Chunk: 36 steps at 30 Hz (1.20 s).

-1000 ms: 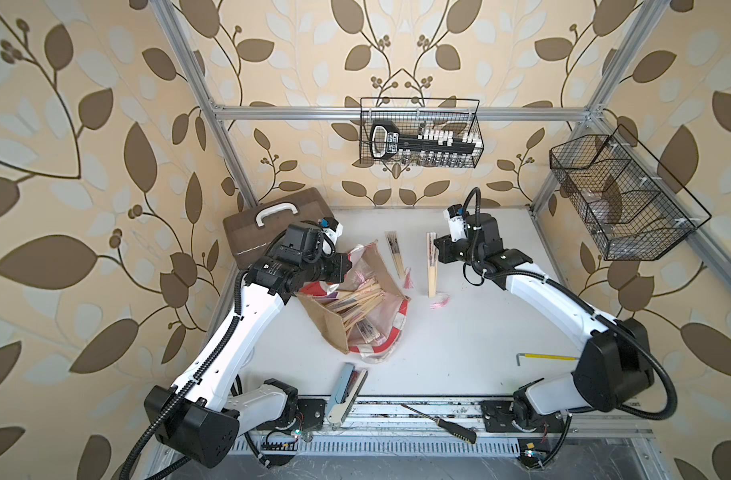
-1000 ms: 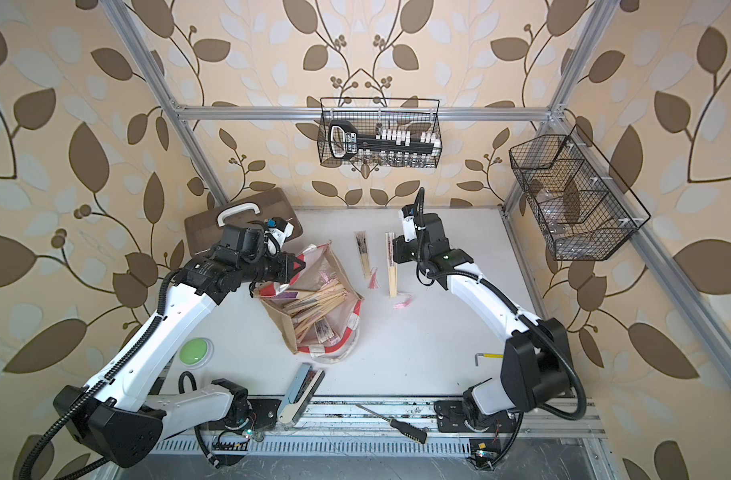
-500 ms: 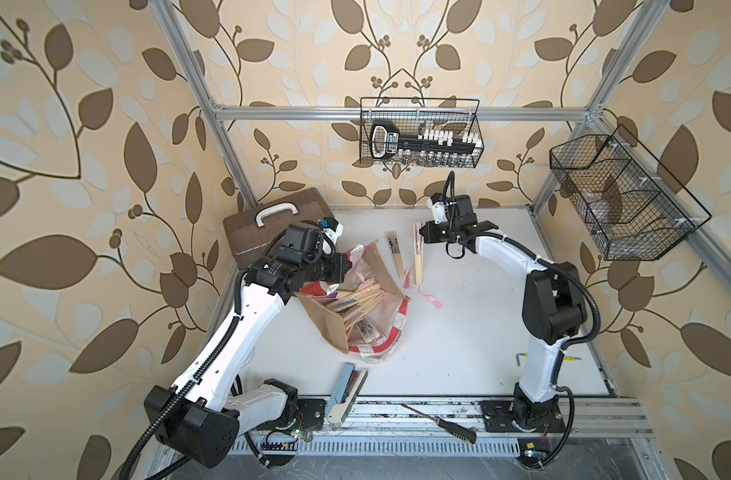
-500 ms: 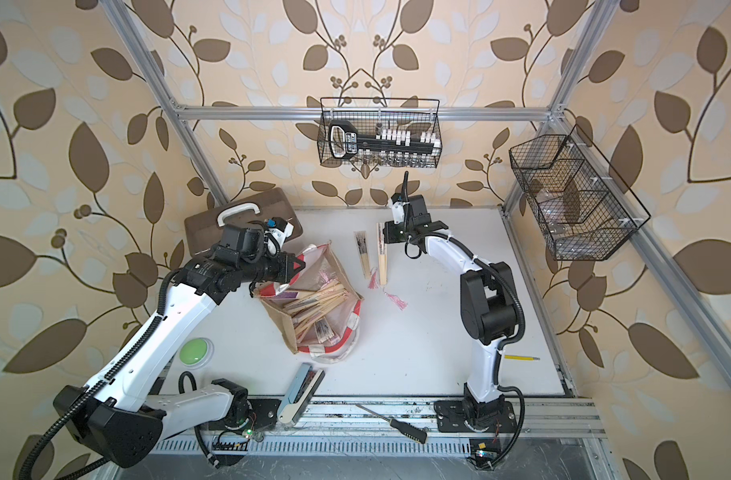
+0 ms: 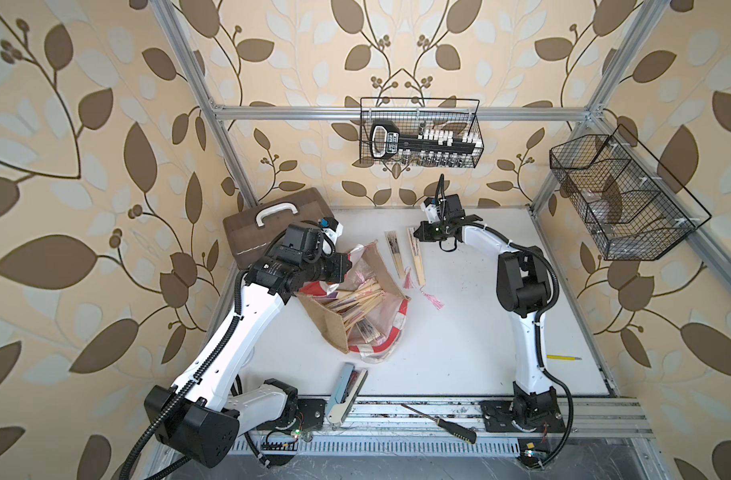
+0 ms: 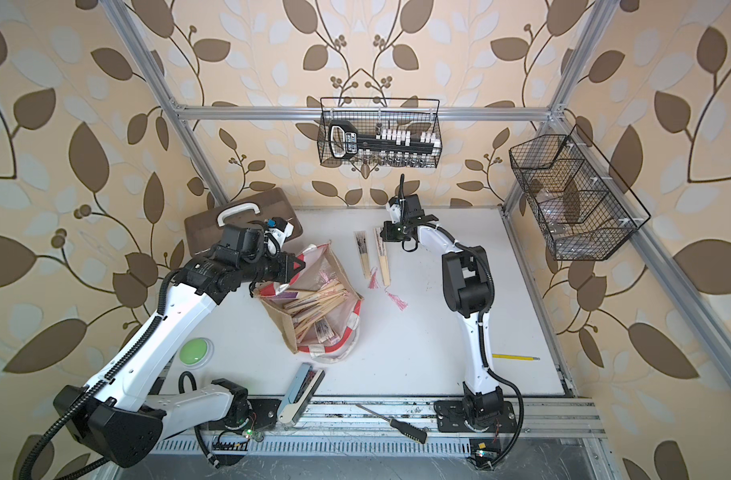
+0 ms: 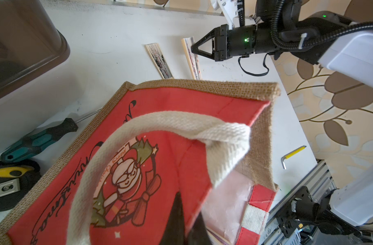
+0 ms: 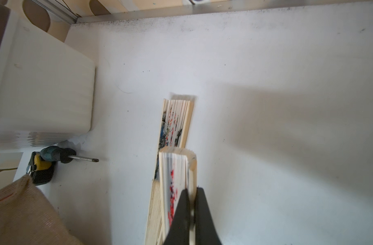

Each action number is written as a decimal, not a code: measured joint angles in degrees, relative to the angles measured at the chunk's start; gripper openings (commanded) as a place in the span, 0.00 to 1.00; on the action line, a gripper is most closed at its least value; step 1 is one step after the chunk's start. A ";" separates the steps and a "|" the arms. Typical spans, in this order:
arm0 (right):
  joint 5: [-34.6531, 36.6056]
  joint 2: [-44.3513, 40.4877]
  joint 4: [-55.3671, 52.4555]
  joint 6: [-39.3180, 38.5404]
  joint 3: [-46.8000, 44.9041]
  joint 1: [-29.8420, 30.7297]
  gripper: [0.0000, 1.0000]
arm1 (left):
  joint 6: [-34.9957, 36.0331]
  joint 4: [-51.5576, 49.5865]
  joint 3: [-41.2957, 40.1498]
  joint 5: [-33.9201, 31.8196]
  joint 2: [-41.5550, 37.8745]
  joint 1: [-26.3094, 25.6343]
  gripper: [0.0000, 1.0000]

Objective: Take out the folding fans from the tote bags
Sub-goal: Place the folding fan at the center of the board.

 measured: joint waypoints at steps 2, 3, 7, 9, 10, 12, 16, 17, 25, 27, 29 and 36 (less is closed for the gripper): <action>0.00 1.92 -0.44 0.26 1.73 -0.11 0.00 | 0.00 0.00 0.00 0.00 0.02 0.00 0.00; 0.02 2.64 -0.68 0.46 2.32 -0.11 0.00 | 0.00 0.00 0.00 0.00 0.04 0.00 0.00; 0.07 4.81 -1.68 1.11 4.55 -0.31 0.00 | 0.00 0.00 0.00 0.02 0.07 0.00 0.00; 0.20 5.64 -1.79 1.55 5.64 -0.33 0.00 | 0.00 0.00 0.00 0.02 0.07 0.00 0.00; 0.26 6.08 -1.84 1.81 6.16 -0.37 0.00 | 0.00 0.02 0.00 0.00 0.07 0.00 0.00; 0.59 6.49 -1.77 2.45 6.69 -0.37 0.01 | 0.00 0.02 0.00 0.02 0.07 0.00 0.00; 1.62 6.71 -1.44 3.93 6.95 -0.37 0.06 | 0.00 0.02 0.00 0.02 0.07 0.00 0.00; 1.81 6.95 -1.36 4.31 7.32 -0.37 0.08 | 0.00 0.00 0.00 0.02 0.07 0.00 0.00; 2.05 8.28 -0.20 7.61 8.46 -0.37 0.27 | 0.00 0.00 0.00 0.02 0.07 0.00 0.00; 2.05 8.28 0.11 8.11 8.46 -0.37 0.29 | 0.00 0.02 0.00 0.04 0.07 0.00 0.00; 2.14 8.28 0.37 8.35 8.46 -0.37 0.31 | 0.00 0.02 0.00 0.02 0.07 0.00 0.00; 3.39 4.26 2.05 8.63 2.97 -0.31 0.31 | -0.02 0.02 0.00 0.04 0.07 0.00 0.00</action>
